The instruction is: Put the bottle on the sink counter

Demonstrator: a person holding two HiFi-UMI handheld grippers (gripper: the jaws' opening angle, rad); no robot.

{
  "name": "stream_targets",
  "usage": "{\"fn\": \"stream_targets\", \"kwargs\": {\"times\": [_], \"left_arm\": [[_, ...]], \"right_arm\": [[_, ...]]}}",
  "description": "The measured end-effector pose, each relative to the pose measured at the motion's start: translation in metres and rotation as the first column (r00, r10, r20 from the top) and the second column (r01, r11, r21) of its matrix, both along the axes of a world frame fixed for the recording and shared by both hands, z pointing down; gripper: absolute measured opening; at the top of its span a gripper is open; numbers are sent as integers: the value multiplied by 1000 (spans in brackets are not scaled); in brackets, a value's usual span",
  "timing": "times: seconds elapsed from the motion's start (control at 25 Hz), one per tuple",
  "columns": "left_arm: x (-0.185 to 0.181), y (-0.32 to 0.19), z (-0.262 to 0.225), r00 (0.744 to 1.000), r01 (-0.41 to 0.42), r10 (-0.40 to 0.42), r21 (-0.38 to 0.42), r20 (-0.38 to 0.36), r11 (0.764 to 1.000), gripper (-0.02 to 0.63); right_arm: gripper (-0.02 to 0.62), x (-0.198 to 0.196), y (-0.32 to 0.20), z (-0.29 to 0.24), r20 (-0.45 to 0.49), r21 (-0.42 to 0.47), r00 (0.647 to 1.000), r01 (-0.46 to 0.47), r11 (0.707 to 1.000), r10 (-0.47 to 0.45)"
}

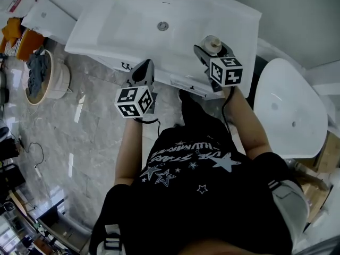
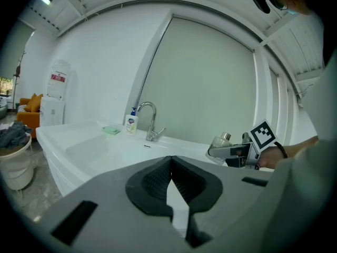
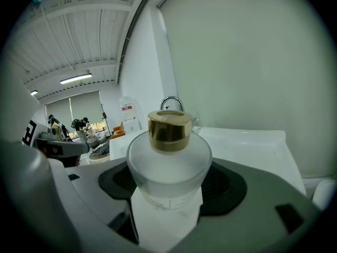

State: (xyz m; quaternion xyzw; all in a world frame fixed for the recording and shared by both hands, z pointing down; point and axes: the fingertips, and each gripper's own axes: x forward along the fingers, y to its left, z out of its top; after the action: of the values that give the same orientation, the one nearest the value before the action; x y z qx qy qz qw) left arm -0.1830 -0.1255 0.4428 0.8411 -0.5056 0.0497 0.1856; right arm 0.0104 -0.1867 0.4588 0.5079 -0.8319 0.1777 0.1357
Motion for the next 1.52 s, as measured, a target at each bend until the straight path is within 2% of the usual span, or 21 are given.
{"fn": "stream_targets", "kwargs": {"times": [0.44, 0.8, 1.2, 1.52], "left_arm": [[17, -129, 2, 1000, 24, -24, -20, 5, 1000, 9], [36, -213, 8, 999, 26, -25, -41, 23, 999, 9], [59, -279, 19, 999, 12, -11, -40, 37, 999, 9], [61, -309, 29, 997, 26, -23, -42, 76, 999, 9]], "right_arm": [[321, 12, -136, 13, -36, -14, 998, 42, 999, -42], [321, 23, -219, 27, -60, -29, 996, 70, 997, -72], [321, 21, -284, 53, -95, -47, 989, 105, 993, -109], [321, 21, -322, 67, -112, -31, 986, 119, 992, -121]]}}
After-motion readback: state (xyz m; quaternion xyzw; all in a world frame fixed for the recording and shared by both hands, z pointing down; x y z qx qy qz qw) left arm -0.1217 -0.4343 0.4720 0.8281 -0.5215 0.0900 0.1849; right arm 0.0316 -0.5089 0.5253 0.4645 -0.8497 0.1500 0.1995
